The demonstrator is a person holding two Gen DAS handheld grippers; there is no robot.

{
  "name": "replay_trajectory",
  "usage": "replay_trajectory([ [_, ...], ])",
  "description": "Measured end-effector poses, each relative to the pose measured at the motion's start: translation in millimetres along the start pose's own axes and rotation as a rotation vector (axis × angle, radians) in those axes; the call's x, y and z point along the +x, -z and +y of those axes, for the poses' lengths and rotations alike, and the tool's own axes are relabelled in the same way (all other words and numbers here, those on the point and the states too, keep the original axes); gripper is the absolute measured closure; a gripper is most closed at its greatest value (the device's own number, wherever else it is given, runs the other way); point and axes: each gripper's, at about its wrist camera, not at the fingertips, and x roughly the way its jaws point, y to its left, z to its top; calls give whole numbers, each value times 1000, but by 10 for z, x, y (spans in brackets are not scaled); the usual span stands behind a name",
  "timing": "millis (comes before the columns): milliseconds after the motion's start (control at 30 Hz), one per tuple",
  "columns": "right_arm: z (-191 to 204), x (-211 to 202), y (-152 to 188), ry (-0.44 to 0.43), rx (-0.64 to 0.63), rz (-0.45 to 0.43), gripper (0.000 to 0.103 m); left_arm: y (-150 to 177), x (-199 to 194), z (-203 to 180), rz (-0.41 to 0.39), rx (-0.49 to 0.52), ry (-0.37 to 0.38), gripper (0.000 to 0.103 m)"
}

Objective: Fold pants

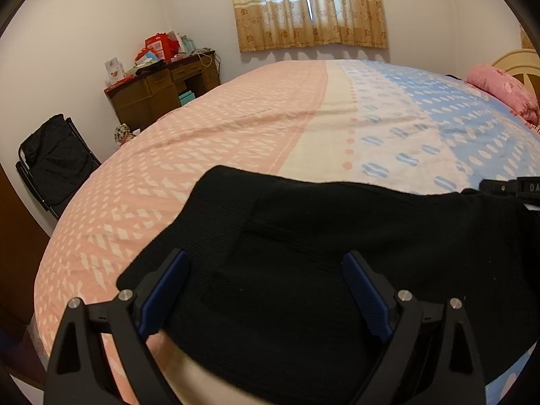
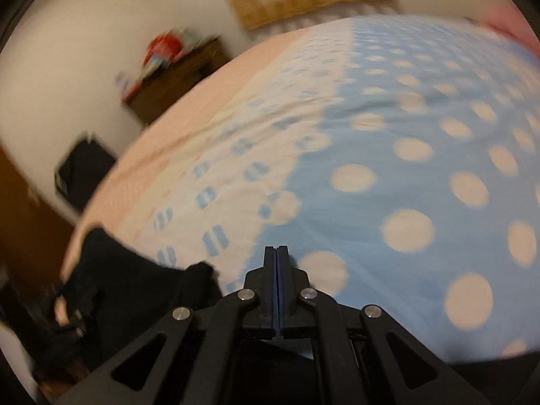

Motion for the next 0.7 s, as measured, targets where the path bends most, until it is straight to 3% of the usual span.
replay_trajectory([
  [100,-133,-343,2,-37,75,-55,102,0,16,-18,-2,-1,-1,8],
  [233,-424,-1133,144,-85,159,-150,100,7,8,-7,-1,0,-2,8],
  [333,-725,-1715,311,32,208,-250,94,6,11,-10,2,4,-8,7],
  [400,-1124,-2158,486,125,282,-296,78,13,10,-6,3,3,-10,7],
  [433,-1365,-2386,587,176,334,-318,62,14,10,-1,3,3,-10,7],
  [467,-1590,-2613,683,225,385,-346,54,14,9,-3,3,4,-11,7],
  [567,-2075,-3179,868,386,462,-422,54,10,15,-6,5,4,-15,7],
  [633,-2378,-3472,934,534,492,-412,54,7,16,-12,7,5,-20,6],
  [700,-2724,-3591,970,572,531,-370,54,8,16,-19,7,6,-25,6],
])
